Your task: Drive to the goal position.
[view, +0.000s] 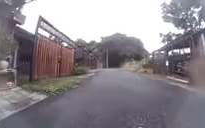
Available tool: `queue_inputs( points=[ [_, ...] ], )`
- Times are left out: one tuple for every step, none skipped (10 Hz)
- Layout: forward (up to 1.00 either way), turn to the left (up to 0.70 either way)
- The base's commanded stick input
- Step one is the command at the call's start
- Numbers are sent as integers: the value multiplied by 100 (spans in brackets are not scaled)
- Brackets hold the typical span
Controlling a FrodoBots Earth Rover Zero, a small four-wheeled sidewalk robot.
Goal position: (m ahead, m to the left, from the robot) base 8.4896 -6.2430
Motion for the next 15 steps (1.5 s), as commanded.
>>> queue_inputs(
  points=[
    [50,0],
    [50,0],
    [50,0],
    [50,0],
    [50,0],
    [50,0],
    [50,0],
    [50,0],
    [50,-6],
    [50,-28],
    [50,-50],
    [50,-12],
    [50,0],
    [50,0],
    [50,0]
  ],
)
